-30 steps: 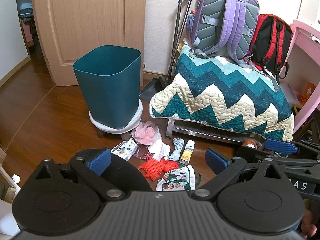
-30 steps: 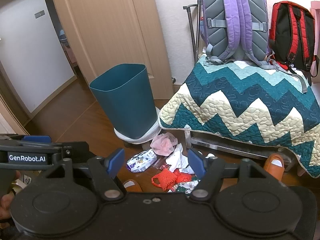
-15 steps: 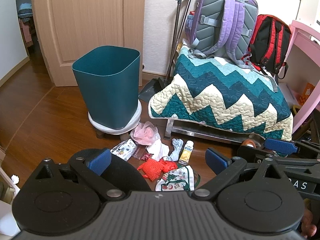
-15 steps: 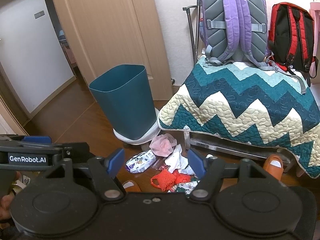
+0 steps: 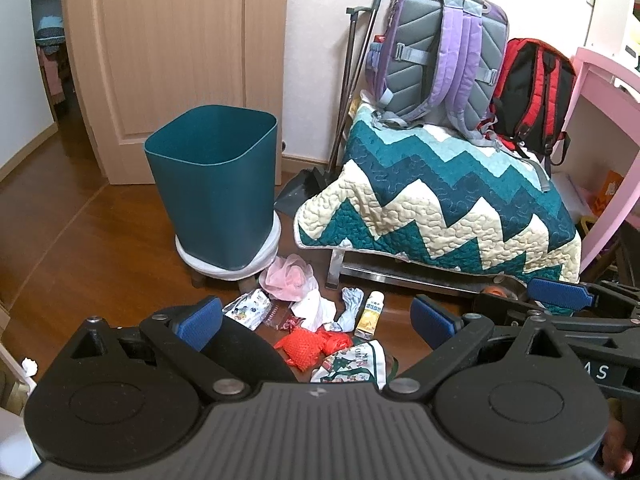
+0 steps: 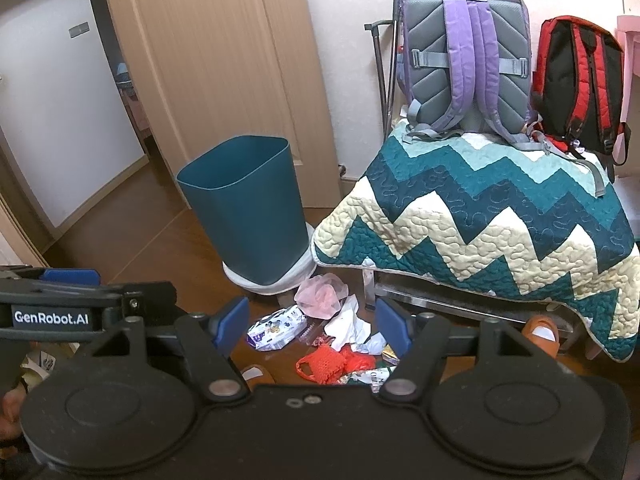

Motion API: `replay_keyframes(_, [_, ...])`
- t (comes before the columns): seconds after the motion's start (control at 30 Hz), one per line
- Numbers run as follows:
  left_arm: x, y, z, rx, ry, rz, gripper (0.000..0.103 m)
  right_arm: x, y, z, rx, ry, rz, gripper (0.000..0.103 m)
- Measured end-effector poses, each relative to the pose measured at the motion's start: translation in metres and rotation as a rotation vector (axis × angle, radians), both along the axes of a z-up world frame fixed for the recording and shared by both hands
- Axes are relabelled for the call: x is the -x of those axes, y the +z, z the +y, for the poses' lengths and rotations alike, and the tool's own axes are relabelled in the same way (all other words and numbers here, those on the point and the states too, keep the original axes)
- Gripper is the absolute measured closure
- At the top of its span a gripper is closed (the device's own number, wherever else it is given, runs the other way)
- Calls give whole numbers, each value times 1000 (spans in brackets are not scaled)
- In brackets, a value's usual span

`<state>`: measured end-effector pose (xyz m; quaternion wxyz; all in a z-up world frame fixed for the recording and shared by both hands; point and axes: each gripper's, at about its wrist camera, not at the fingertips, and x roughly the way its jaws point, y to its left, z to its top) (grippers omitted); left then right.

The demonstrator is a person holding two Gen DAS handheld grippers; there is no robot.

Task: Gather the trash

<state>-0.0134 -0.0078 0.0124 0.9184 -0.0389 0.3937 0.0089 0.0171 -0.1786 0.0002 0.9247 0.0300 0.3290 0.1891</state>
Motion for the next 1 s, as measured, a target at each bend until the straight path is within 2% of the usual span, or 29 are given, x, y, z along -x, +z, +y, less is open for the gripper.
replay_keyframes(0.47, [0, 5, 10, 24, 0, -42, 2, 4, 7, 5, 22, 7, -45, 34])
replay_keyframes(1.0, [-30, -15, 9, 38, -18, 32, 2, -15, -5, 6, 58, 37, -40, 34])
